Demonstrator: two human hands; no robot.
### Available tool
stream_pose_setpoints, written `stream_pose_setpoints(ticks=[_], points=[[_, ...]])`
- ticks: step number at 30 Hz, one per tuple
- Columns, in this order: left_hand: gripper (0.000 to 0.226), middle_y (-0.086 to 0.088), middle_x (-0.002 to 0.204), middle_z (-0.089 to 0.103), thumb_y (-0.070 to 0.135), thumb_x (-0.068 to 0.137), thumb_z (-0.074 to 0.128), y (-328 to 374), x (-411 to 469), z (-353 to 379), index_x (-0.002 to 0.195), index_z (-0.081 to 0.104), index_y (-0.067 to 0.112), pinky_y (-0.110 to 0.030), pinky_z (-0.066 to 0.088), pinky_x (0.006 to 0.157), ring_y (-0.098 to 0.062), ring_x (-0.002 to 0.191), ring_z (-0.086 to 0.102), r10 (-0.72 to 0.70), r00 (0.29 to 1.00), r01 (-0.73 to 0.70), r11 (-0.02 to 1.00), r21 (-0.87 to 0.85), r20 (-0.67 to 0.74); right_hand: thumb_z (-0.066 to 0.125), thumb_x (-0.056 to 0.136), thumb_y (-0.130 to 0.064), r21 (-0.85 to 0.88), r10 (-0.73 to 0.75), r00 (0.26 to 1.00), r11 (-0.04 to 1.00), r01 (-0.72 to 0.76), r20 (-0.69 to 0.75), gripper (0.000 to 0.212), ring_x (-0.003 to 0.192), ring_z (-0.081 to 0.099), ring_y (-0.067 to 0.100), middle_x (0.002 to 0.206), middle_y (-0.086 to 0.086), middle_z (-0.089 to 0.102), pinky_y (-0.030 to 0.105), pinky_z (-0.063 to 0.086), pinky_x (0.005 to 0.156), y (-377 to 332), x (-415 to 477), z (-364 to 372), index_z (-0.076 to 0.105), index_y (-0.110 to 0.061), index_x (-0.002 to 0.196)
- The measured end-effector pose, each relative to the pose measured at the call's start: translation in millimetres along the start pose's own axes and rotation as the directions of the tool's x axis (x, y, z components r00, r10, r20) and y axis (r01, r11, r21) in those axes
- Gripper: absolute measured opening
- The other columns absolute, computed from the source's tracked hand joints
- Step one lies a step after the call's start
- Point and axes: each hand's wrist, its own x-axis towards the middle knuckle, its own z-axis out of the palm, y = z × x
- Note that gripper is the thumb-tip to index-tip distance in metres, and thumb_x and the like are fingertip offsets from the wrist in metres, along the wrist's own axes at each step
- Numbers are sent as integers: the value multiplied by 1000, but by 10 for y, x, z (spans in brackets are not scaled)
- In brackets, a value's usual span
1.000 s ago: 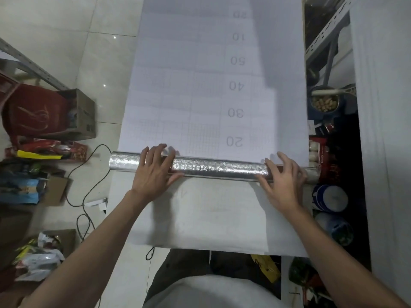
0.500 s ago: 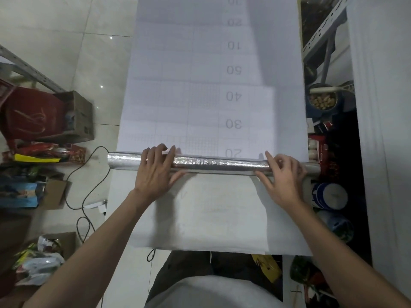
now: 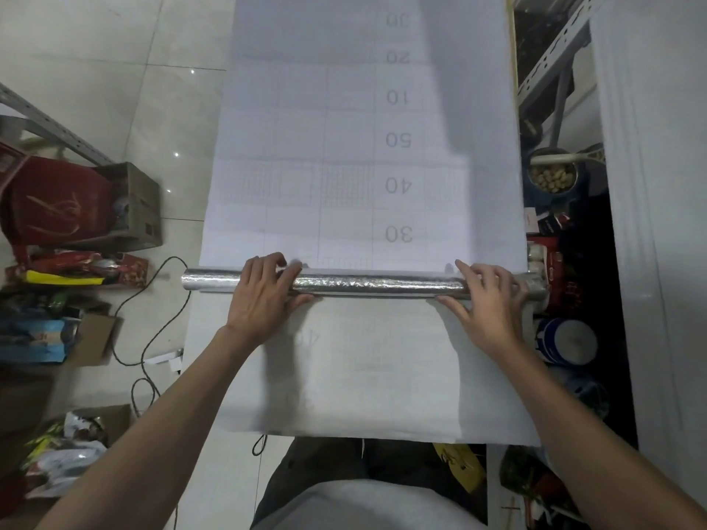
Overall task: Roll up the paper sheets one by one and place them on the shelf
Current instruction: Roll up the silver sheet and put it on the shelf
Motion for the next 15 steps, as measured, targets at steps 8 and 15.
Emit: stream_pose_setpoints(ticks=[8, 15], points=[[61, -15, 118, 56, 66, 95, 49, 4, 18, 98, 119, 60, 11, -50, 34, 109, -36, 103, 54, 0, 997, 1, 1000, 16, -72, 48, 93, -65, 32, -16, 999, 999, 17, -38, 49, 128, 43, 25, 136, 0, 54, 52, 28, 102, -4, 28, -5, 59, -28, 122], [69, -11, 100, 64, 67, 95, 33, -22, 58, 20, 120, 62, 9, -49, 39, 102, -37, 88, 59, -25, 1000, 26, 1000, 15, -15, 53, 87, -67, 30, -3, 1000, 1000, 4, -20, 59, 121, 39, 21, 122, 4, 60, 55, 30, 102, 25, 60, -54, 55, -26, 130]])
